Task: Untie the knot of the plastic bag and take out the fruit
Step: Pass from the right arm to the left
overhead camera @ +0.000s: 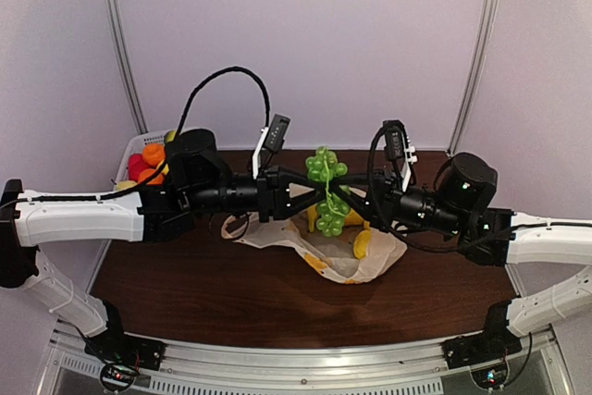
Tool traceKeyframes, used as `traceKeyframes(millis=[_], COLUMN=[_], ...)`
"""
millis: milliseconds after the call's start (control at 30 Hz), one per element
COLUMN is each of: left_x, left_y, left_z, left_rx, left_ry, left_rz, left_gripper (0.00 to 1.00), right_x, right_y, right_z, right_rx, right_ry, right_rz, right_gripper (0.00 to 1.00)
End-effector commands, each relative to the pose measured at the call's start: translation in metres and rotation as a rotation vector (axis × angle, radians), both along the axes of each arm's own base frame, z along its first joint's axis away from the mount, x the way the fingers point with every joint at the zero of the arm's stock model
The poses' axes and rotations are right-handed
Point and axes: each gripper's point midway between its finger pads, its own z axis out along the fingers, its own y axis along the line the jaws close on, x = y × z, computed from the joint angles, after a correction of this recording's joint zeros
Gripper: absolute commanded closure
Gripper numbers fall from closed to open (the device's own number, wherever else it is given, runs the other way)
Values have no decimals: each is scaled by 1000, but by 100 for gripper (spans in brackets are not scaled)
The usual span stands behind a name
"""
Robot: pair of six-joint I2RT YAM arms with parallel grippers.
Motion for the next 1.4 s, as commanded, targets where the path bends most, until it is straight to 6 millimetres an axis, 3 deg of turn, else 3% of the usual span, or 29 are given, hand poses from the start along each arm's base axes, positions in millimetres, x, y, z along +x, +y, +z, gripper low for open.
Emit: traceKeyframes(millis=[0, 267, 333, 533, 800, 1000, 1200, 1367], left_x=[-6, -6, -5, -1, 8, 13, 13, 18], left_y=[0, 1, 1, 7, 19, 22, 22, 25], left_z=[24, 22, 22, 24, 25, 22, 24, 26], left_rx=[-62, -56, -56, -59, -52, -41, -41, -7], left_ry=[-48, -50, -49, -51, -57, -49, -57, -79], left_rz=[-16, -12, -10, 36, 124, 160, 154, 189], left_gripper=[74, 91, 95, 100, 100, 100, 100, 100], right_x=[-1, 2, 3, 5, 5, 6, 7, 15], right_y=[5, 2, 2, -4, -14, -20, -20, -24], right_z=[-12, -11, -12, -10, -10, -10, -10, -15], right_rx=[-23, -21, -22, -7, -1, 5, 8, -15], right_ry=[14, 15, 19, 20, 18, 14, 16, 26], right_rz=[8, -12, -16, -46, -80, -101, -105, -157], right_gripper=[91, 90, 82, 42, 24, 21, 27, 20])
